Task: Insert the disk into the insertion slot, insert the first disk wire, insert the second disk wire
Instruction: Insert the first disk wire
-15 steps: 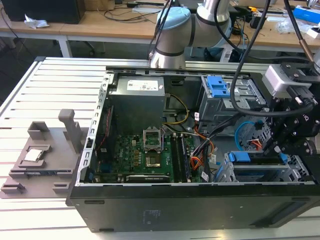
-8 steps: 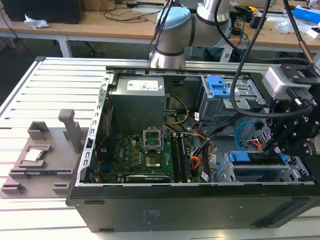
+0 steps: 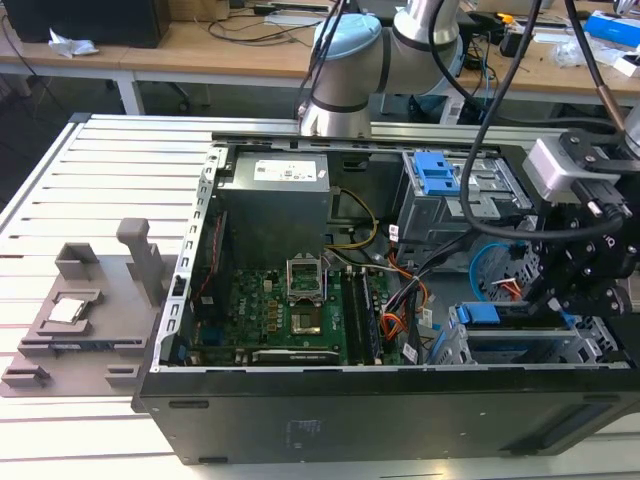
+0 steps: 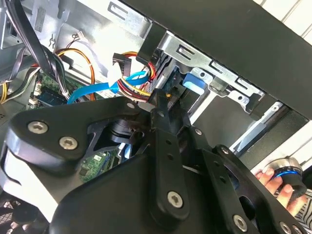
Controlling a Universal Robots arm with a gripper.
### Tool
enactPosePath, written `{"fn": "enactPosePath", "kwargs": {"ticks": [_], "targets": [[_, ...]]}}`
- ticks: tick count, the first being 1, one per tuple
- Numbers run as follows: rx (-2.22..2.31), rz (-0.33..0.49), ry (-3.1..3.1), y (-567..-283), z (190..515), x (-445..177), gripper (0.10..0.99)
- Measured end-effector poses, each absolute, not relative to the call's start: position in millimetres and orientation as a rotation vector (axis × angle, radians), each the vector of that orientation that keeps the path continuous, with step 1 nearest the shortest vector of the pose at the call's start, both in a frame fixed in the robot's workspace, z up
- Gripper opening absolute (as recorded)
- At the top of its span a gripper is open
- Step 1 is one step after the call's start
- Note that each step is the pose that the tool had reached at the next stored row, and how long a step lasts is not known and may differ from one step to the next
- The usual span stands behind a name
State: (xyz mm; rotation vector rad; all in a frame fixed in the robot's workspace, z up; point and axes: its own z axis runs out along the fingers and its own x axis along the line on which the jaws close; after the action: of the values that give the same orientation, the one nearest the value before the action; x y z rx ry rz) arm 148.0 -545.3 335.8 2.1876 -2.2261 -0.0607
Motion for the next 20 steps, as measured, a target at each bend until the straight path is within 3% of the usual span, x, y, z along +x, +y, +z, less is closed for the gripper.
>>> {"fn": "enactPosePath", "kwargs": {"ticks": [6, 11, 12, 13, 20], "targets": [[2.188, -0.061, -2.226, -545.3, 348.5, 148.0, 0.239], [2.187, -0.059, -2.225, -542.3, 379.3, 148.0, 0.239], [2.187, -0.058, -2.225, -541.3, 379.7, 148.0, 0.224], [2.187, -0.059, -2.225, -540.2, 380.2, 148.0, 0.106], [2.187, -0.059, -2.225, -539.5, 382.4, 148.0, 0.106]]}}
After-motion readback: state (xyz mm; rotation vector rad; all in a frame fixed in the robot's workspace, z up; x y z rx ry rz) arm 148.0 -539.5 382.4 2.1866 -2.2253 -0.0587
